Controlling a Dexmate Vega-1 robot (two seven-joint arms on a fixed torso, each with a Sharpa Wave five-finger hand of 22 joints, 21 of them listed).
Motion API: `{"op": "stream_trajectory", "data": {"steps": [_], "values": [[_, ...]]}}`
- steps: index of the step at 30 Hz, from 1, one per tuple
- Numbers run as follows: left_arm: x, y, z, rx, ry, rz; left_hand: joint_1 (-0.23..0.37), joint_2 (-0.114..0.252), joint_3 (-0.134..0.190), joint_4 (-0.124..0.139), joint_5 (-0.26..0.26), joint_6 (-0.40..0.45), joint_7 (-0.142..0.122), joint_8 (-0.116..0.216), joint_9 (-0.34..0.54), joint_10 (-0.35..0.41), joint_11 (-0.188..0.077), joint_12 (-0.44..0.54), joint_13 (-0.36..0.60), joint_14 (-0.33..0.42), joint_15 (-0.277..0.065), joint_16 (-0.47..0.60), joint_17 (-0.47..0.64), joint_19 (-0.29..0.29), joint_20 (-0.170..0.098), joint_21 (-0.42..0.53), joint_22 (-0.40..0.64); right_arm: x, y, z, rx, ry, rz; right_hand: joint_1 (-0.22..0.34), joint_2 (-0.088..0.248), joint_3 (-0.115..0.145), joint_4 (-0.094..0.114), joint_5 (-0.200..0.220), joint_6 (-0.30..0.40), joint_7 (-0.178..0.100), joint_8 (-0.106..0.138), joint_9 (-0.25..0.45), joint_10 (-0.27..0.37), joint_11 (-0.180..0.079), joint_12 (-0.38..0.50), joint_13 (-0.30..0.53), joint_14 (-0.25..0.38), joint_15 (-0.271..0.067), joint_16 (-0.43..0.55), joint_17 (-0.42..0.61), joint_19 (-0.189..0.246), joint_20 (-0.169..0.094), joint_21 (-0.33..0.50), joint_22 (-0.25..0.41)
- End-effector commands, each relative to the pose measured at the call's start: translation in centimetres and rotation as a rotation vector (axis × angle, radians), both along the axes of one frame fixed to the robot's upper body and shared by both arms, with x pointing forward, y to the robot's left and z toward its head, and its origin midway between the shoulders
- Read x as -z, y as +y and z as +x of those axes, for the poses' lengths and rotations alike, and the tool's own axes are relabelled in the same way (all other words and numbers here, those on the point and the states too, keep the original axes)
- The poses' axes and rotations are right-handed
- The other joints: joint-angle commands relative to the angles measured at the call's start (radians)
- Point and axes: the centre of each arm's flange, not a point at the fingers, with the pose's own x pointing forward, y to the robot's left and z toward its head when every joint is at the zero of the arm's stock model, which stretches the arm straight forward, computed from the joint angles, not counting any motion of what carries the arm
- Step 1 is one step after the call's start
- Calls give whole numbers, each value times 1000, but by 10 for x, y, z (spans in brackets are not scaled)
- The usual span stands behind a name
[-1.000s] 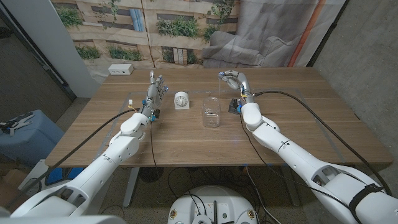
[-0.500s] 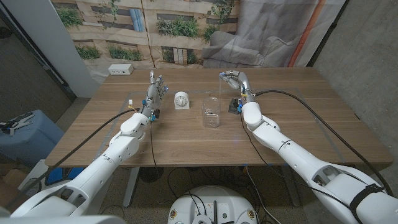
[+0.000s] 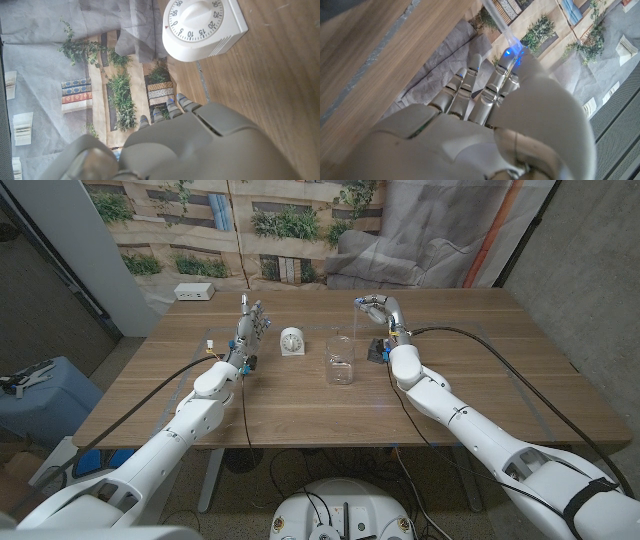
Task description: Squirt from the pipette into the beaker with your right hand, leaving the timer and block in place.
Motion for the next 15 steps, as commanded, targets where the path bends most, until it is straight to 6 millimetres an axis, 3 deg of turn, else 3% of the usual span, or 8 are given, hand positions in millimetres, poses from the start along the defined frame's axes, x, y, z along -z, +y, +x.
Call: {"op": "stream_trajectory", "data": {"steps": [1,7,15], "values": [[0,0,0,0,0,0,-1,44,-6,-3,6,-5,-6,6,2,-3,-3,5,5,-9,-116,6,4,-4,-92,6,2,3,-2,1,18,-5,35,21,2,6,2,0,28,-12,5,1,17,-1,6,1,15,-165,12,4,2,-17,0,3],[0,0,0,0,0,0,-1,44,-6,-2,6,-5,-6,6,2,-4,-3,4,5,-9,-116,6,4,-4,-92,6,2,8,-2,3,17,-4,61,45,0,11,2,-10,36,-10,1,-1,27,0,8,2,28,-170,17,7,-1,-48,-3,2],[0,0,0,0,0,0,-1,44,-6,-2,6,-5,-6,6,2,-3,-4,5,5,-9,-116,6,4,-5,-92,6,2,11,-2,4,14,1,99,56,-2,15,2,-16,40,-9,-1,-3,26,1,5,1,28,-170,10,3,-3,-56,-5,1]]}}
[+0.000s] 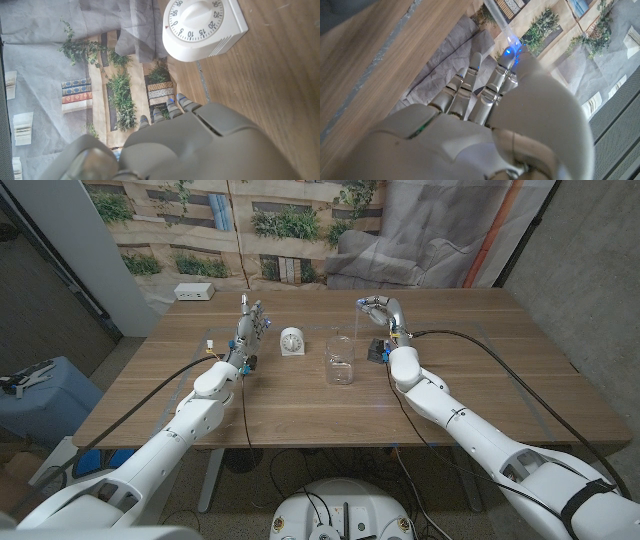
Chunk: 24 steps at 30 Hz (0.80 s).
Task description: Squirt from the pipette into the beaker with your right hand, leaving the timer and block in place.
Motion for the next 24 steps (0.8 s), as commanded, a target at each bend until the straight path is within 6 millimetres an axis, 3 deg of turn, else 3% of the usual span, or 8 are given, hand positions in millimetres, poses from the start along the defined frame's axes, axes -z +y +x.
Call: {"op": "stream_trajectory", "data": {"steps": [1,12,24], "values": [[0,0,0,0,1,0,-1,44,-6,-2,6,-5,-6,6,2,-3,-4,5,5,-9,-116,6,1,-5,-92,5,2,6,0,1,-1,4,50,15,0,10,-1,-6,30,-20,-1,4,4,1,1,2,10,-166,2,1,-1,-51,-5,3],[0,0,0,0,1,0,-1,44,-6,-2,6,-4,-6,6,2,-2,-3,5,5,-10,-116,6,1,-5,-91,5,2,8,0,0,-4,11,78,-3,-3,5,17,-13,20,-23,-12,4,-5,0,-11,-5,12,-152,-10,-5,-1,-39,-5,3],[0,0,0,0,1,0,-1,44,-6,-2,6,-4,-6,6,2,-3,-3,5,5,-9,-116,6,1,-5,-91,5,2,6,1,-1,-20,16,48,-43,-25,-17,29,-11,-43,-29,-44,11,-54,4,-37,-11,-13,-147,-32,-10,-18,-18,-9,4]]}}
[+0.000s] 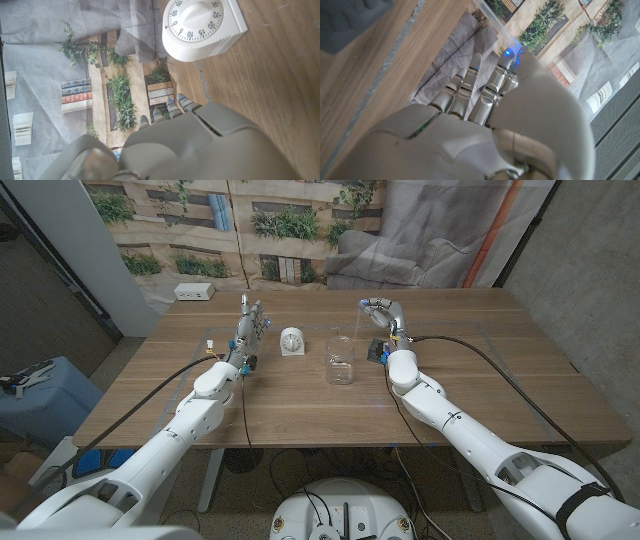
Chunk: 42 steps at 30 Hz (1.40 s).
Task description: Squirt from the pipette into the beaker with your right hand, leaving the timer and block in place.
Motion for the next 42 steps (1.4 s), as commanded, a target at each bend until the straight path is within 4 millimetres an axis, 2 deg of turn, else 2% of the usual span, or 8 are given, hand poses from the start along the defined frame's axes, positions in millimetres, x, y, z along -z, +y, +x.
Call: {"op": "stream_trajectory", "data": {"steps": [1,18,30,37,39,42], "values": [[0,0,0,0,0,0,-1,44,-6,-2,6,-4,-6,6,2,-3,-3,5,5,-9,-116,6,4,-5,-91,5,2,-1,0,-1,-15,4,-19,-22,-4,-9,4,1,-21,4,-8,3,-18,-2,-8,1,-15,-146,-6,4,-10,-13,-5,1],[0,0,0,0,0,0,-1,44,-6,-2,6,-4,-6,6,2,-4,-1,4,5,-10,-116,6,4,-6,-92,5,2,-3,-4,-3,-25,16,-48,-59,-13,-32,10,1,-93,2,-40,12,-89,-2,-30,7,-61,-138,-25,7,-30,8,-5,2],[0,0,0,0,0,0,-1,45,-6,-2,6,-4,-6,6,2,-5,-4,4,5,-9,-116,6,4,-5,-92,5,2,-4,-4,-4,-30,12,-48,-66,-13,-37,10,1,-99,0,-44,13,-103,-2,-30,13,-73,-138,-25,11,-34,11,-4,2],[0,0,0,0,0,0,-1,45,-6,-2,6,-4,-6,6,2,-4,-5,4,5,-9,-116,6,4,-5,-92,5,2,-9,-5,-7,-44,8,-49,-68,-12,-39,9,2,-100,1,-44,13,-105,-3,-29,15,-75,-138,-25,13,-34,12,-3,2],[0,0,0,0,0,0,-1,45,-6,-2,6,-5,-6,6,2,-2,3,5,5,-9,-116,6,4,-5,-92,5,2,-10,-5,-9,-52,8,-51,-69,-12,-39,9,2,-99,1,-45,13,-105,-3,-29,16,-76,-137,-25,13,-35,12,-3,2],[0,0,0,0,0,0,-1,45,-6,-2,6,-5,-6,6,2,-4,-3,4,5,-8,-116,6,4,-5,-92,5,2,-15,-4,-12,-57,0,-60,-71,-11,-40,10,2,-100,1,-45,13,-106,-3,-28,17,-77,-136,-25,14,-35,12,-3,2]]}}
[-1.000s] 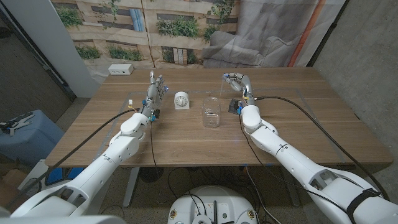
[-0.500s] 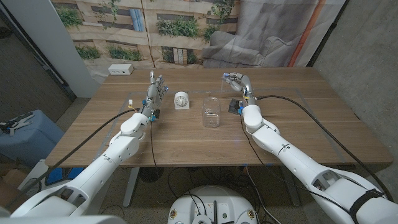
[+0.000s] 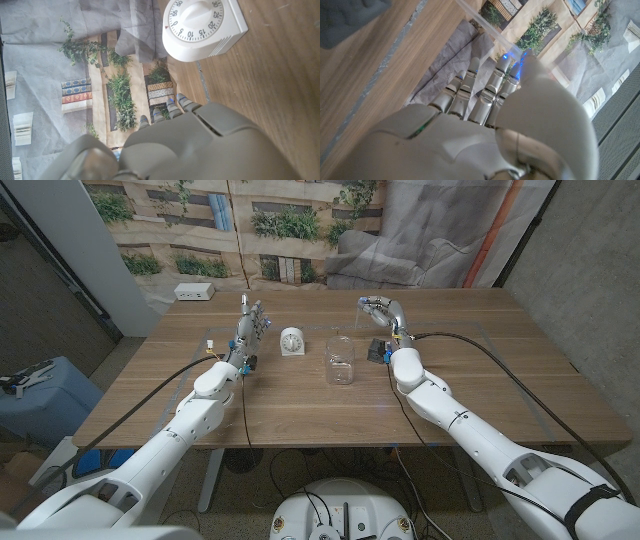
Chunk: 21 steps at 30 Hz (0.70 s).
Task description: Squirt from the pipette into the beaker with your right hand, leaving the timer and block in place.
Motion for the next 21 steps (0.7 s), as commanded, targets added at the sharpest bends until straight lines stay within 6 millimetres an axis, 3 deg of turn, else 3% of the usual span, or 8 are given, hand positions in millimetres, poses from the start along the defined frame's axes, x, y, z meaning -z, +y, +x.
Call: {"op": "stream_trajectory", "data": {"steps": [1,21], "values": [[0,0,0,0,0,0,-1,45,-6,-2,6,-5,-6,6,2,-3,-2,4,5,-9,-116,6,4,-5,-92,5,2,-9,0,-7,-27,-9,-14,-5,0,-4,2,1,-4,-2,-4,3,-2,-5,2,5,-2,-147,-2,2,-5,5,1,2],[0,0,0,0,0,0,-1,45,-6,-2,6,-5,-6,6,2,-3,-4,5,5,-9,-116,6,4,-5,-92,6,2,-28,-7,-32,-13,-53,-13,-19,4,-10,5,3,-5,3,-7,3,-6,-4,5,10,-5,-145,1,7,-2,15,4,2]]}}
